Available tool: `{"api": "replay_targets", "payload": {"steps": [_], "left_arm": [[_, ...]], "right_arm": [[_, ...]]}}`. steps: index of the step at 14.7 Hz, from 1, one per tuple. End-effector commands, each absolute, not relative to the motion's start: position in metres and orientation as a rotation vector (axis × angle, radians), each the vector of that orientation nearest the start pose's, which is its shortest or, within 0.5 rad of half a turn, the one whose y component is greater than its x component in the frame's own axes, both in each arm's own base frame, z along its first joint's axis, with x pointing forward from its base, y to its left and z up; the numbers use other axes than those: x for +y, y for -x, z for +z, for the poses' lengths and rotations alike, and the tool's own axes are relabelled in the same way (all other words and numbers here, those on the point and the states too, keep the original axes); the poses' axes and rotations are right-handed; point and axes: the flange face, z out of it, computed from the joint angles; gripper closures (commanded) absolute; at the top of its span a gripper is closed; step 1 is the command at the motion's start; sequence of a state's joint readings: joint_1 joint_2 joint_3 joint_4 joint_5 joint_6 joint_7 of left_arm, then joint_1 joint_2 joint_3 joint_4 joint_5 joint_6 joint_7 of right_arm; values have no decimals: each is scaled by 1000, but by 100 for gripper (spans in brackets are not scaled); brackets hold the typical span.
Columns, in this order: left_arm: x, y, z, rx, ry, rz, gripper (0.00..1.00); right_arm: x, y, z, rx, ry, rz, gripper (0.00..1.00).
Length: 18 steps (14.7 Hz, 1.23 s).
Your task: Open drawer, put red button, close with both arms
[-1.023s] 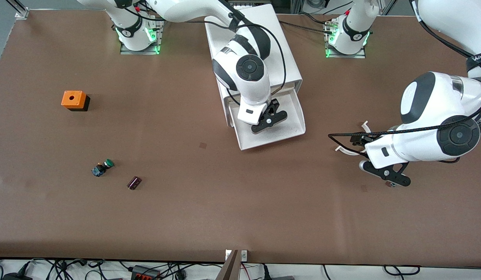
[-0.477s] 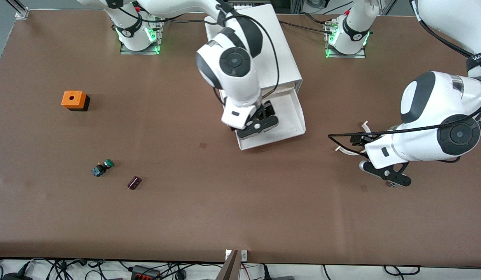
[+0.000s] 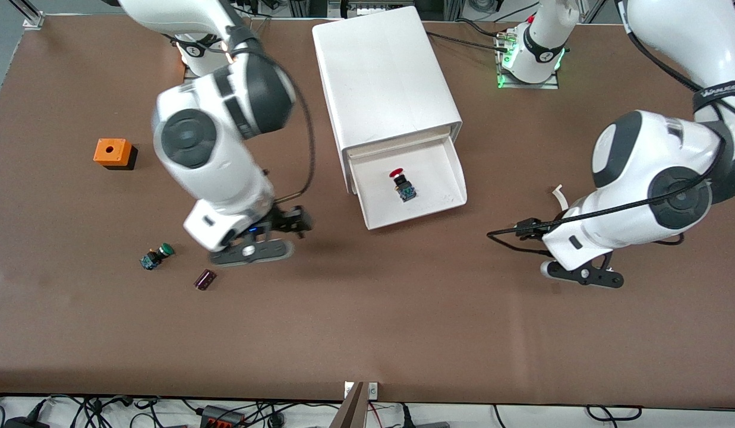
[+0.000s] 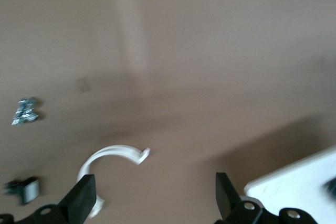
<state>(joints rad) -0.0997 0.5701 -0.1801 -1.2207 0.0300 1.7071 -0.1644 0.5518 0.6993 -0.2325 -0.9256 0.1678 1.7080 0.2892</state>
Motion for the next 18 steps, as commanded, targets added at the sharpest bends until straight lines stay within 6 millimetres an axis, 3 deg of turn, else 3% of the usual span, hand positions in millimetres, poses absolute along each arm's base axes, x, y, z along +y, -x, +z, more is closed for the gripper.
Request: {"api": "replay_targets", "payload": {"steps": [1,3,5,7,10,13,14,16,18], "left_arm": [[-204,-688,413,-21,3221,78,0],[-256,-681,379,-152,3237,25,0],[-285,-669,360,-246,3243,-7,0],[-296,-653,330,-231,3260,-61,0],[-303,-631,305,-290,3306,-207,0],[-335,-598,288,-528,3304,-84,0],[-336,-589,281,-530,3293,-51,0],[-346,-570,278,-505,3287,8,0],[-353,-563,280,-473,3273,60,0]], "right_arm": [[236,-700,507,-65,3091,-75,0],[180,-708,509,-166,3100,-12,0],[136,-713,507,-215,3101,47,0],[105,-710,502,-146,3104,151,0],[80,-708,513,-66,3123,153,0],[42,-697,523,24,3121,176,0],[21,-692,531,66,3105,158,0],[0,-683,544,100,3094,107,0],[-27,-668,564,130,3095,52,0]]}}
